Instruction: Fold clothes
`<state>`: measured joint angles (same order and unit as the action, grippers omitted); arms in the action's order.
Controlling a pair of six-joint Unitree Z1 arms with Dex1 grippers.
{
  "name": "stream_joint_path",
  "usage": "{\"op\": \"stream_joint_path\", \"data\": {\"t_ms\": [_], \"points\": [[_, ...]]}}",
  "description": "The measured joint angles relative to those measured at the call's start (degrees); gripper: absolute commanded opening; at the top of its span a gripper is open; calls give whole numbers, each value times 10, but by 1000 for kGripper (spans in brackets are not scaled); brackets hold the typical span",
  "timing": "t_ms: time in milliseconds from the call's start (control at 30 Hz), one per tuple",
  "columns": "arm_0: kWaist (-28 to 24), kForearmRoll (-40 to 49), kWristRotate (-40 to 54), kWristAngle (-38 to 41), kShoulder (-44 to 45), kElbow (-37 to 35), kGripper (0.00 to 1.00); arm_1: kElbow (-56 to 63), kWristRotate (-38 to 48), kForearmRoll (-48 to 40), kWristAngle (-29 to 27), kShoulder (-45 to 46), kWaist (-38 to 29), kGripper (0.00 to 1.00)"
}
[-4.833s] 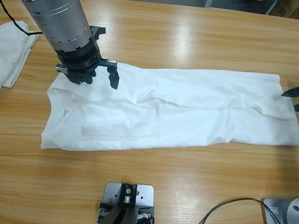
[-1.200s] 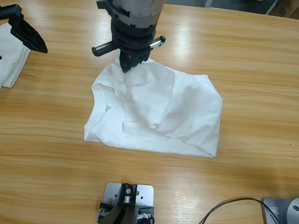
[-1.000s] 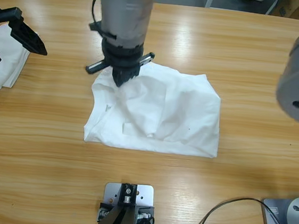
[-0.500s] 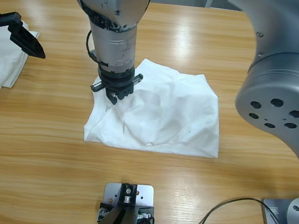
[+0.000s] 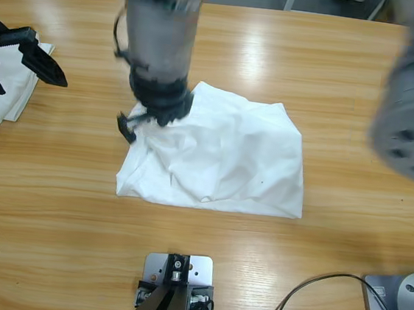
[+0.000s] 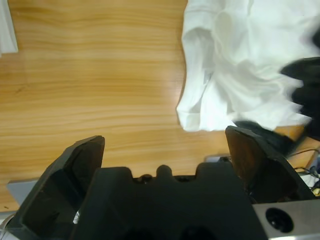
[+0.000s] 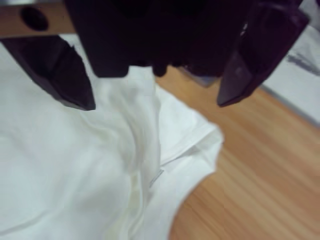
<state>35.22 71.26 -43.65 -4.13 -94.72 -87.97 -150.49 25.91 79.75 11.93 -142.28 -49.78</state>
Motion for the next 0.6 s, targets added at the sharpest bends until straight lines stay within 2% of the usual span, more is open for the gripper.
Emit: {"op": "stream_joint_path", "data": {"t_ms": [100, 200, 300, 433, 500, 600], "points": [[-1, -8, 1, 0, 0, 0, 844, 0, 0, 0, -17, 58, 15, 995], [-1, -14, 16, 3, 0, 0, 844, 0, -17, 0, -50, 114, 31, 983], [3, -39, 51, 54, -2, -6, 844, 0, -44, 0, -70, 157, 57, 982], [33, -54, 77, 102, -30, -65, 856, 0, -86, 0, -75, 203, 107, 982], [47, -55, 17, 103, -50, -87, 853, 18, -110, 0, -77, 230, 127, 982], [81, -55, -128, 102, -76, -101, 840, 82, -137, 0, -80, 272, 146, 982]]}}
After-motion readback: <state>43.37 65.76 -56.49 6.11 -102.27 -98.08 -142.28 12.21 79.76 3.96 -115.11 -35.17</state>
